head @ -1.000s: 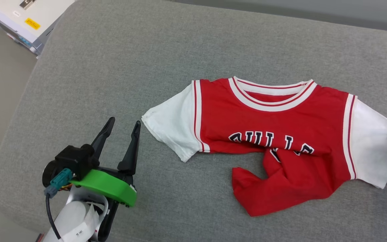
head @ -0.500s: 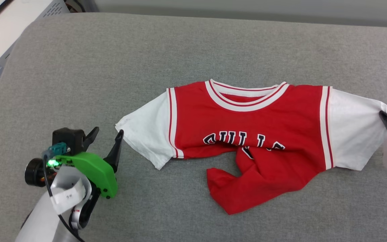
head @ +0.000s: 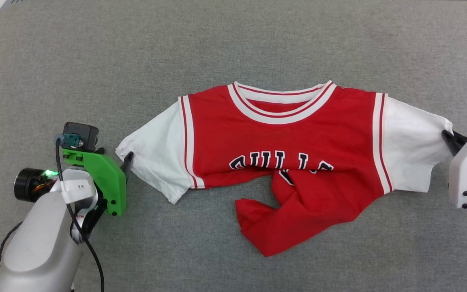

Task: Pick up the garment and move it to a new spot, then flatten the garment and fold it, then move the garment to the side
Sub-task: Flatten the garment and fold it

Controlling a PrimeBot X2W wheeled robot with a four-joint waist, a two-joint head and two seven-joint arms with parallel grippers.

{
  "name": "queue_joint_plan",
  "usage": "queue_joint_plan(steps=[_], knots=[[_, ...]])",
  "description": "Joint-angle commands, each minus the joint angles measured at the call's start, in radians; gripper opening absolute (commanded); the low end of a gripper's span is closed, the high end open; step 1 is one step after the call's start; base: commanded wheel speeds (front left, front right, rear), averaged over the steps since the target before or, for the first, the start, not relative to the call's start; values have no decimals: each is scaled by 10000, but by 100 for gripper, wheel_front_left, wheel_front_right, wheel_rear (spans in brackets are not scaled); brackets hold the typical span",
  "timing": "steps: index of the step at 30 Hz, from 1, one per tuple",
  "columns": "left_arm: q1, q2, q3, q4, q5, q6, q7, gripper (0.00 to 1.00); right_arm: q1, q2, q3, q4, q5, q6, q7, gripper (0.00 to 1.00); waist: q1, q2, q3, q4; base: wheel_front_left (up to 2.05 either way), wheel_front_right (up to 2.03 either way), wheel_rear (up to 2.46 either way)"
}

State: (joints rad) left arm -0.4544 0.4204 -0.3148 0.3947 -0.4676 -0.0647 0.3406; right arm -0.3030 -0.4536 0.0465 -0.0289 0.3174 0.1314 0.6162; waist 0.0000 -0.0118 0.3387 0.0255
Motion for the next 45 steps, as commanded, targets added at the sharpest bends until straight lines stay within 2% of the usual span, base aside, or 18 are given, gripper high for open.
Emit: queue_joint_plan(steps=[1,8,9,10,11,13,16,20,28,37,45], knots=[[-172,-15,-98,158,-28,-12,168,100,-74,-14,44,-90,-107,-7,32,0,0,118,91,-45,0,0,0],[-479,-49,-592,736,-39,-322,469,100,-132,-118,74,-229,-139,-7,80,0,0,118,295,-38,0,0,0],[-500,-95,-730,878,-147,-397,717,78,-135,-139,79,-242,-138,-7,96,0,0,118,316,-30,0,0,0],[-521,-106,-881,974,-210,-456,950,32,-141,-156,83,-247,-136,-7,105,0,0,118,327,-25,0,0,0],[-541,-126,-1073,1037,-293,-513,1240,0,-152,-176,89,-247,-136,-7,111,0,0,118,328,-20,0,0,0],[-588,-138,-1264,1062,-517,-576,1558,0,-179,-199,100,-241,-139,-7,116,0,0,118,325,-15,0,0,0],[-674,-108,-1300,1017,-671,-604,1420,0,-202,-199,132,-198,-146,-7,76,0,0,118,259,2,0,0,0],[-659,-56,-1103,878,-686,-516,758,0,-180,-207,187,-50,-141,-7,-137,0,0,118,-36,40,0,0,0],[-722,429,-463,-175,-366,3,-942,0,-502,-573,5,265,-119,-7,-904,0,0,118,-1080,150,0,0,0],[-809,1245,148,-2710,-70,449,-1521,0,-1635,-1481,101,301,235,-7,-1406,0,0,118,-2308,119,0,0,0],[-723,1893,735,-4907,84,897,-1510,0,-2345,-1910,138,-56,783,-7,-1289,0,0,118,-2924,64,0,0,0]])
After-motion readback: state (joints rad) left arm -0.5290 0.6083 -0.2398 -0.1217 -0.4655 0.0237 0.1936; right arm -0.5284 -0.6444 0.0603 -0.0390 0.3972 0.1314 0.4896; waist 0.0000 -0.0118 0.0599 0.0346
